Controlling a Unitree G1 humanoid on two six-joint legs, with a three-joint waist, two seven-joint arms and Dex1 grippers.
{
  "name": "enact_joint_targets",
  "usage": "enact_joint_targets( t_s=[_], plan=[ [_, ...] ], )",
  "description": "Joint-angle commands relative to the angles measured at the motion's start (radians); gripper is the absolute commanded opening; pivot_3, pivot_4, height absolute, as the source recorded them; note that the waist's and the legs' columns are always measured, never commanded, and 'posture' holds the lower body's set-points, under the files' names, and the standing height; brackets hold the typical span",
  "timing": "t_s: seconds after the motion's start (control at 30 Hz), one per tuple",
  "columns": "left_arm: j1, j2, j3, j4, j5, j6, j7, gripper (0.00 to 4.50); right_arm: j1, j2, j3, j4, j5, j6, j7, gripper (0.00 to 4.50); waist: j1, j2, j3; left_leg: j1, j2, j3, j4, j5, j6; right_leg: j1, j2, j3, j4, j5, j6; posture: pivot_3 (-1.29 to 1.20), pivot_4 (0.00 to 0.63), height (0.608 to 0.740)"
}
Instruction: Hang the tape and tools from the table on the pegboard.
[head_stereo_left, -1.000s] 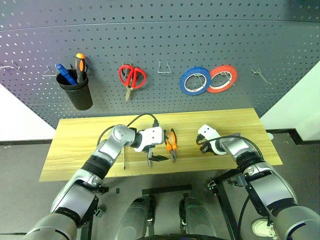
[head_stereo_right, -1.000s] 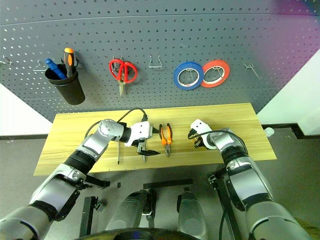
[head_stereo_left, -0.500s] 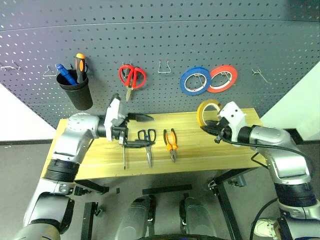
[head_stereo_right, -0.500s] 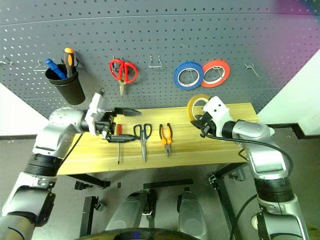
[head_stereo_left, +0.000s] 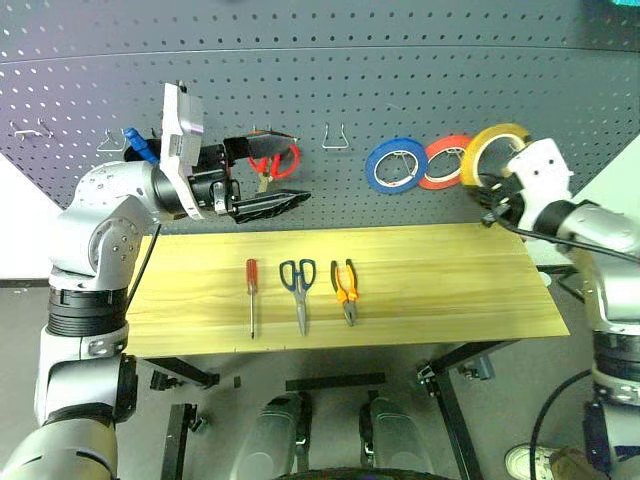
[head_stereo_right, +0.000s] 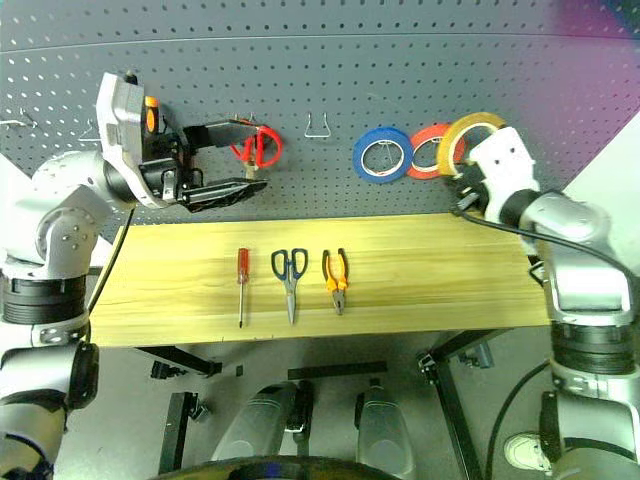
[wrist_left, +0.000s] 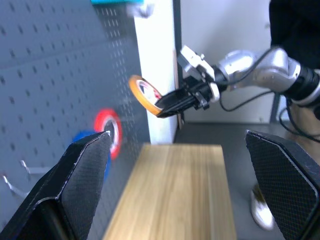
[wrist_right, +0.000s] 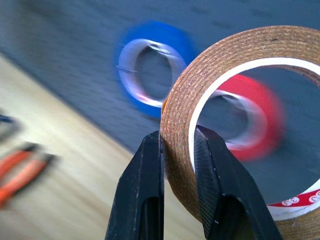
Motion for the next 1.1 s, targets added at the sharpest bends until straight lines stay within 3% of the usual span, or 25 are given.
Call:
enact_joint_targets(
  t_s=[0.03,0.23,0.37,0.5,0.8,0.93,0.97,1.1],
  plan=[
    [-0.004,-0.038,-0.031,-0.024,0.012,-0.035,0.012,4.5,-0.024,-0.043,-0.038,0.057,-0.001,-0.076,0.003,0.49,-0.004,0.0,-0.002,0.0,0.0,0.0,0.0,0.0,0.0,0.0,0.0,0.0,0.0,0.0,0.0,-0.06,0.039,0.733],
    [-0.095,-0.125,-0.101,0.05,0.081,-0.062,0.058,4.5,-0.139,-0.045,0.007,0.376,-0.042,-0.244,-0.008,0.49,-0.009,0.001,-0.008,0.002,0.001,0.002,0.001,-0.001,0.003,0.002,0.001,0.001,0.001,0.001,0.0,-0.07,0.032,0.733],
    [-0.132,-0.171,-0.141,0.108,0.137,-0.094,0.078,4.5,-0.328,-0.01,0.052,0.739,-0.102,-0.406,-0.077,0.49,-0.015,0.006,-0.012,0.004,0.001,0.004,0.002,0.0,0.003,0.003,0.003,0.002,0.001,0.003,0.0,-0.06,0.029,0.733],
    [-0.186,-0.213,-0.177,0.047,0.147,-0.02,0.153,4.5,-0.486,0.047,0.073,1.03,-0.121,-0.512,-0.102,0.49,-0.016,0.005,-0.012,0.004,0.003,0.004,0.002,0.003,-0.002,0.003,0.007,0.006,0.001,0.003,0.0,-0.06,0.033,0.733],
    [-0.097,-0.189,-0.177,-0.052,0.154,0.02,0.205,4.5,-0.609,0.108,0.094,1.289,-0.161,-0.631,-0.179,0.49,-0.014,0.006,-0.012,0.004,0.004,0.009,0.001,0.003,-0.002,0.0,0.009,0.012,0.002,0.003,-0.001,-0.01,0.046,0.733],
    [-0.085,-0.159,-0.155,-0.048,0.141,0.023,0.194,4.5,-0.632,0.104,0.088,1.333,-0.171,-0.66,-0.225,1.9,-0.013,0.006,-0.012,0.005,0.006,0.01,0.001,0.003,-0.003,-0.001,0.01,0.013,0.003,0.004,-0.002,0.0,0.048,0.733],
    [-0.091,-0.144,-0.139,-0.053,0.129,0.039,0.194,4.5,-0.636,0.099,0.086,1.335,-0.169,-0.659,-0.221,2.08,-0.011,0.006,-0.012,0.005,0.006,0.009,0.001,0.003,-0.003,-0.001,0.01,0.013,0.003,0.004,-0.002,0.0,0.048,0.733],
    [-0.093,-0.084,-0.098,-0.097,0.091,0.111,0.212,4.5,-0.613,0.077,0.097,1.28,-0.161,-0.644,-0.117,3.33,-0.012,0.006,-0.012,0.005,0.006,0.01,0.001,0.004,-0.003,-0.002,0.01,0.013,0.004,0.004,-0.002,0.01,0.052,0.733]
  ],
)
